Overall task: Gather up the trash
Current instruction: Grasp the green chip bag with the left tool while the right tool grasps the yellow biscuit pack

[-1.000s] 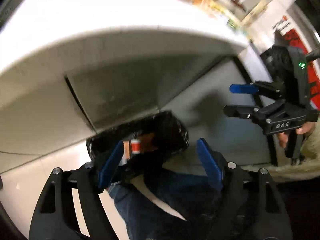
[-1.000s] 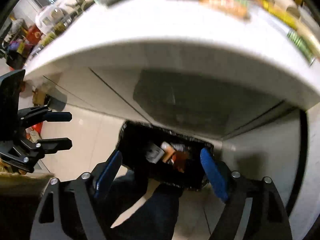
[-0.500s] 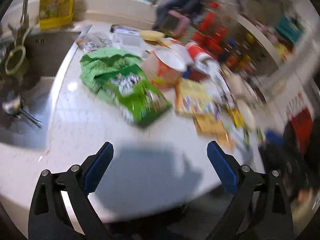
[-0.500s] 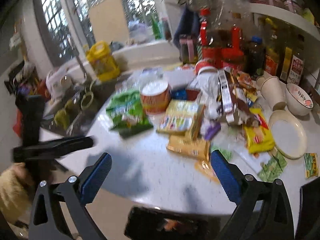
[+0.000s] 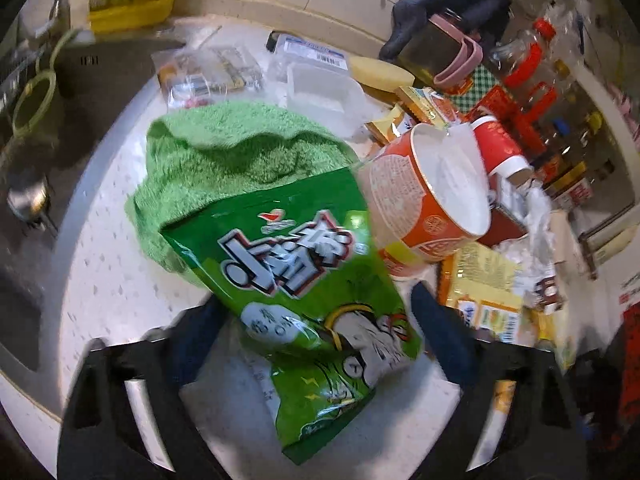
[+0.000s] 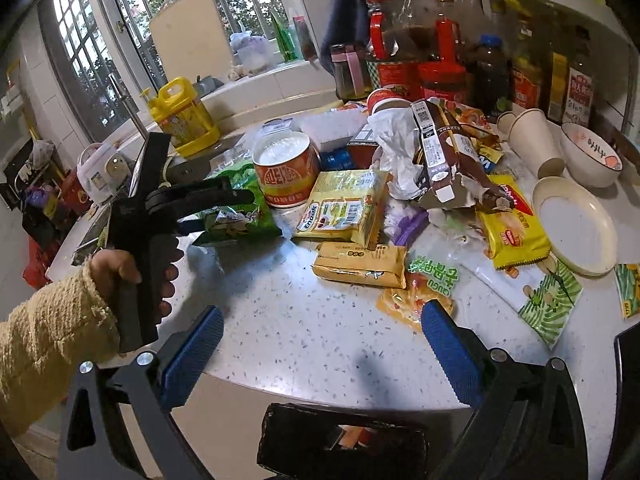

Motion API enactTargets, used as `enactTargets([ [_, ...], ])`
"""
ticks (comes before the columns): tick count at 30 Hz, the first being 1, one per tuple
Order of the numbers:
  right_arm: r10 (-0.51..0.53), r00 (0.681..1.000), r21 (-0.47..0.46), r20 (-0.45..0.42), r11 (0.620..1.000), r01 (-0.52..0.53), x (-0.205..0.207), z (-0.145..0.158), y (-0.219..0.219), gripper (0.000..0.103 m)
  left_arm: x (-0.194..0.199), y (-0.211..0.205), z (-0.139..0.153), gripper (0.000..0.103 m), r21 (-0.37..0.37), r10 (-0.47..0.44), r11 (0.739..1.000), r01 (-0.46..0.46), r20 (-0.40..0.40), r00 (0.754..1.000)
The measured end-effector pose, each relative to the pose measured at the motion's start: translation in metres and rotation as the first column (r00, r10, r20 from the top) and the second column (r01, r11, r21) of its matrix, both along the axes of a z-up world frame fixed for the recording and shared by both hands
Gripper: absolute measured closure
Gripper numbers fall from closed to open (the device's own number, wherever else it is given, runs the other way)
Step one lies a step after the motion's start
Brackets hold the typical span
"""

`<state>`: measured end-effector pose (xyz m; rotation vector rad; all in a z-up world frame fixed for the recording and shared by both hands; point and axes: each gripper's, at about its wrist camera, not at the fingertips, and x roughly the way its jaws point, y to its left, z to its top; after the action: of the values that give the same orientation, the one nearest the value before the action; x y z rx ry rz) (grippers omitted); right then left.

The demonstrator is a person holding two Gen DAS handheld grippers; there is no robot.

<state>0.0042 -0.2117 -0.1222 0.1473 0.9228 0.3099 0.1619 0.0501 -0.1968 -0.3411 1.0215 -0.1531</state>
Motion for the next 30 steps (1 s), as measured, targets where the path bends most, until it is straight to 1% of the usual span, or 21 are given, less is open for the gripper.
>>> enactTargets([
  [1, 0.002, 1.0, 0.001, 0.002, 1.0, -0.002, 0.001, 0.0, 0.001, 0.005, -0.001, 0.0, 0.0, 0.043, 0.001, -0.005, 1.0, 0.005, 0.015, 1.0],
  [2, 0.004, 1.0, 0.002, 0.003, 1.0, -0.004, 0.001, -0.001, 0.001, 0.005, -0.003, 0.004, 0.0, 0.051, -0.035, -0.009, 0.999, 0.01, 0.03, 1.0],
  [3, 0.005, 1.0, 0.003, 0.005, 1.0, -0.005, 0.002, 0.0, 0.002, 0.005, -0.004, 0.007, -0.001, 0.054, -0.049, -0.01, 0.999, 0.011, 0.037, 0.999],
  [4, 0.008, 1.0, 0.004, 0.008, 1.0, -0.008, 0.003, -0.001, 0.003, 0.005, -0.005, 0.007, 0.0, 0.054, -0.044, -0.011, 0.999, 0.013, 0.044, 0.999],
  [5, 0.01, 1.0, 0.004, 0.008, 1.0, -0.01, 0.004, -0.001, 0.004, 0.005, -0.008, 0.007, 0.003, 0.058, -0.022, -0.018, 1.0, 0.02, 0.061, 0.998],
  [6, 0.013, 1.0, 0.003, 0.007, 1.0, -0.013, 0.006, -0.002, 0.005, 0.005, -0.01, 0.006, 0.005, 0.065, -0.015, -0.026, 1.0, 0.027, 0.077, 0.997],
  [7, 0.015, 1.0, 0.002, 0.008, 1.0, -0.015, 0.008, -0.002, 0.006, 0.005, -0.012, 0.004, 0.009, 0.066, 0.001, -0.033, 0.999, 0.033, 0.093, 0.995],
  [8, 0.015, 1.0, 0.003, 0.008, 1.0, -0.015, 0.011, -0.003, 0.008, 0.005, -0.014, 0.004, 0.011, 0.067, 0.013, -0.04, 0.999, 0.039, 0.094, 0.995],
  [10, 0.013, 1.0, 0.006, 0.007, 1.0, -0.013, 0.017, -0.005, 0.01, 0.005, -0.016, 0.005, 0.011, 0.067, -0.005, -0.039, 0.999, 0.04, 0.09, 0.995],
  [14, 0.003, 1.0, -0.004, 0.022, 1.0, -0.003, 0.027, -0.006, 0.013, 0.005, -0.028, 0.008, 0.018, 0.068, -0.032, -0.045, 0.998, 0.049, 0.117, 0.992],
  [17, -0.021, 0.999, -0.025, 0.024, 0.999, 0.021, 0.042, -0.011, 0.014, 0.005, -0.042, 0.006, 0.029, 0.068, -0.016, -0.067, 0.997, 0.07, 0.152, 0.986],
  [19, -0.045, 0.999, -0.037, 0.011, 0.998, 0.045, 0.061, -0.019, 0.016, 0.005, -0.053, 0.005, 0.038, 0.068, 0.005, -0.084, 0.996, 0.084, 0.174, 0.981],
  [21, -0.05, 0.999, -0.052, 0.004, 0.997, 0.05, 0.077, -0.025, 0.022, 0.005, -0.065, 0.007, 0.047, 0.068, 0.01, -0.095, 0.995, 0.095, 0.201, 0.975],
  [25, -0.078, 0.997, -0.095, -0.004, 0.993, 0.077, 0.111, -0.039, 0.039, 0.005, -0.084, 0.02, 0.056, 0.068, -0.012, -0.079, 0.996, 0.083, 0.216, 0.973],
  [26, -0.104, 0.995, -0.128, -0.01, 0.987, 0.102, 0.123, -0.045, 0.044, 0.005, -0.087, 0.024, 0.057, 0.068, -0.016, -0.074, 0.997, 0.079, 0.215, 0.974],
  [30, -0.155, 0.987, -0.204, -0.037, 0.968, 0.145, 0.147, -0.065, 0.056, 0.005, -0.102, 0.041, 0.058, 0.068, -0.031, -0.04, 0.998, 0.048, 0.209, 0.977],
])
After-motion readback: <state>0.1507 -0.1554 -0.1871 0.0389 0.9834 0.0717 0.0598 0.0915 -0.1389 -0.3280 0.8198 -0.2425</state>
